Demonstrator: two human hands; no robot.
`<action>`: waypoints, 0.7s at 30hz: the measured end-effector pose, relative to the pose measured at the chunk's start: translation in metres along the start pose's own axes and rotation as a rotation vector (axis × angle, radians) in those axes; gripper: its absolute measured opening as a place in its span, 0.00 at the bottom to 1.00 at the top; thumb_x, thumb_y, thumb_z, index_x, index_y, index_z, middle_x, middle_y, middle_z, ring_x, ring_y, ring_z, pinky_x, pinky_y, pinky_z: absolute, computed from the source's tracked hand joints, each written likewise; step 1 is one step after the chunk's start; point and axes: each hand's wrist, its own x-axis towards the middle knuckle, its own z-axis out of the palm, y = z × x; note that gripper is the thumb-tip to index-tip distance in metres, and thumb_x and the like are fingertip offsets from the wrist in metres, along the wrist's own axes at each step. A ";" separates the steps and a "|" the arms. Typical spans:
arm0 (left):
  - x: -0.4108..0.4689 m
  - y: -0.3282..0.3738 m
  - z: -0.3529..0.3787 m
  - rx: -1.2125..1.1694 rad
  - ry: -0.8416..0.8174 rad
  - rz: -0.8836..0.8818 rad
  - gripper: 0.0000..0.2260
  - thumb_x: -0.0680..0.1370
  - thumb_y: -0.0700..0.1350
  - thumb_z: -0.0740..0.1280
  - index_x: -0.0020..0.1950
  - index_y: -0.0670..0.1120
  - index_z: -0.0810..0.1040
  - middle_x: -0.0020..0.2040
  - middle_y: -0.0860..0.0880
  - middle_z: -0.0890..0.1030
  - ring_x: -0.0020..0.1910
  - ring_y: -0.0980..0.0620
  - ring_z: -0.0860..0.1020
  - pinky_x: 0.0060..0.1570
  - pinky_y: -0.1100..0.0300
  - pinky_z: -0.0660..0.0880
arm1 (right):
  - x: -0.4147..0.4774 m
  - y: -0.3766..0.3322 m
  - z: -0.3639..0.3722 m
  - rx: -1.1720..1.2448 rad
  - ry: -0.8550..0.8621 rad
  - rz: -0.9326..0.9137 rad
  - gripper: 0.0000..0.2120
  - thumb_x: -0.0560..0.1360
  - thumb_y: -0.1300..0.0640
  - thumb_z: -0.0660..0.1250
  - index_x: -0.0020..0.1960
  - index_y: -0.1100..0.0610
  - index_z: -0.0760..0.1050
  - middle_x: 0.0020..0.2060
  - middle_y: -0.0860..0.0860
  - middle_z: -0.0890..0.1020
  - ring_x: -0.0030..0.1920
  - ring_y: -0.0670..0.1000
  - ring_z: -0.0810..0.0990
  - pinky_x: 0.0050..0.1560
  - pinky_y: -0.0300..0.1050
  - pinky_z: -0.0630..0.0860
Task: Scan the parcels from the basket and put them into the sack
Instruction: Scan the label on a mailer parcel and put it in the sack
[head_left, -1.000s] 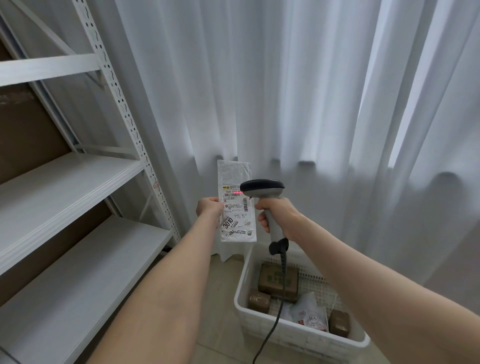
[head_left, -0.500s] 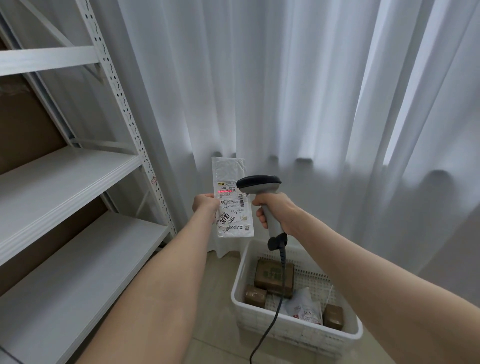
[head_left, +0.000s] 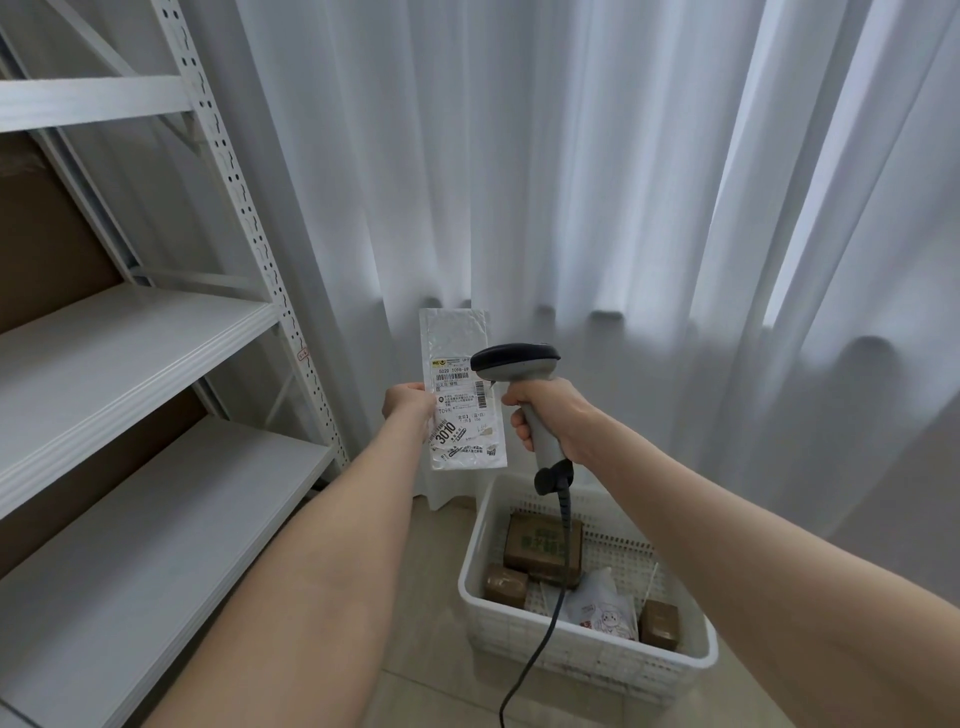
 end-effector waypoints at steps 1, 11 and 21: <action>0.000 -0.001 0.000 0.000 -0.002 -0.001 0.10 0.79 0.29 0.59 0.56 0.38 0.76 0.56 0.40 0.80 0.37 0.48 0.79 0.21 0.62 0.74 | 0.001 0.001 0.000 0.005 0.005 -0.002 0.03 0.74 0.63 0.65 0.47 0.62 0.75 0.28 0.54 0.75 0.25 0.50 0.71 0.27 0.41 0.71; 0.001 -0.007 -0.001 0.016 -0.041 -0.020 0.03 0.77 0.33 0.67 0.47 0.40 0.76 0.53 0.39 0.82 0.48 0.43 0.82 0.48 0.52 0.80 | 0.013 0.026 0.001 0.289 0.157 0.025 0.04 0.75 0.68 0.67 0.49 0.66 0.75 0.32 0.58 0.79 0.27 0.51 0.75 0.29 0.43 0.73; -0.059 -0.019 0.001 0.077 -0.178 -0.014 0.07 0.75 0.36 0.69 0.52 0.38 0.78 0.45 0.42 0.83 0.42 0.45 0.82 0.40 0.53 0.81 | -0.016 0.040 -0.017 0.529 0.120 0.075 0.11 0.75 0.67 0.69 0.54 0.61 0.72 0.52 0.62 0.82 0.50 0.61 0.84 0.56 0.57 0.80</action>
